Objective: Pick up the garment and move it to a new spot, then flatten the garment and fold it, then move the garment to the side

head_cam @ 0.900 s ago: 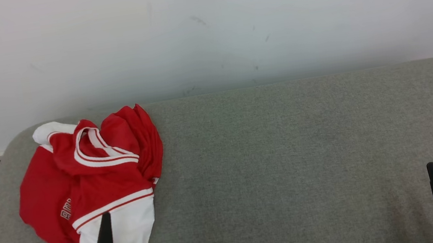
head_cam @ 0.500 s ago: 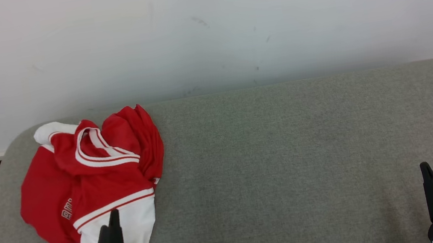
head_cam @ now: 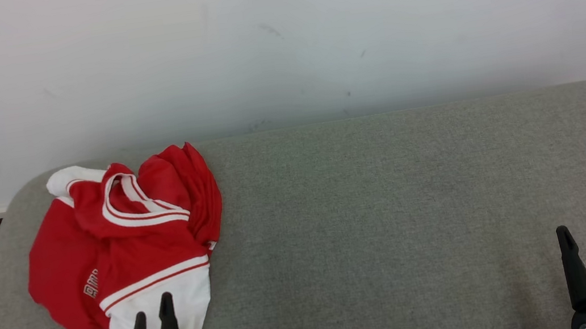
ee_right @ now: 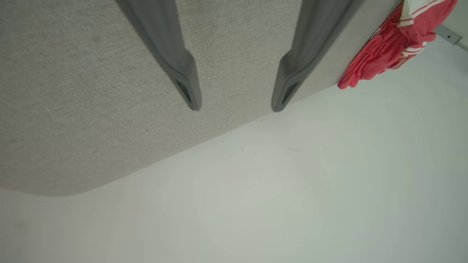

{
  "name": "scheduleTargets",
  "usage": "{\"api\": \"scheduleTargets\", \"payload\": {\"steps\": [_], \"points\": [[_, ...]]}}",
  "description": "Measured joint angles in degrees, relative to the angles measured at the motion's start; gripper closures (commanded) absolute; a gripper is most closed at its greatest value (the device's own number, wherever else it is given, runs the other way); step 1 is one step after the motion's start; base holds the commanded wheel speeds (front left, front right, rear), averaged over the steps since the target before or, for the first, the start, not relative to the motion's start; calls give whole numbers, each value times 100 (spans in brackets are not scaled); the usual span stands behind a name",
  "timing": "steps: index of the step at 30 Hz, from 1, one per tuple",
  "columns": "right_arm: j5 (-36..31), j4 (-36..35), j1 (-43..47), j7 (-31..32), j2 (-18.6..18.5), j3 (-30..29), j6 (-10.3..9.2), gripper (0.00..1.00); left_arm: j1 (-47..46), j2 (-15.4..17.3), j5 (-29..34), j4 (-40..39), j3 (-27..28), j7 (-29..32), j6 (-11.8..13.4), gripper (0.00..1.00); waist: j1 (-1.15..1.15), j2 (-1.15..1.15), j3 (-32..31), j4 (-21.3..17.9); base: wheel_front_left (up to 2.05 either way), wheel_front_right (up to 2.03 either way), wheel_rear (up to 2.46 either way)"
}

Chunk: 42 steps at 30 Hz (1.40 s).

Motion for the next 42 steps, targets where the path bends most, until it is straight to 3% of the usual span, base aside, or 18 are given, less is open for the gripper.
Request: {"api": "scheduleTargets", "payload": {"steps": [17,42], "points": [[-1204,267,74,-266,-37,65,0,0,74,136,1402,-78,-218,-258,34,0,0,0,-3,8,0,0,0],[-2459,450,154,-601,-55,152,0,0,181,233,2595,-78,-346,-598,98,0,0,0,5,29,0,0,0]]}}
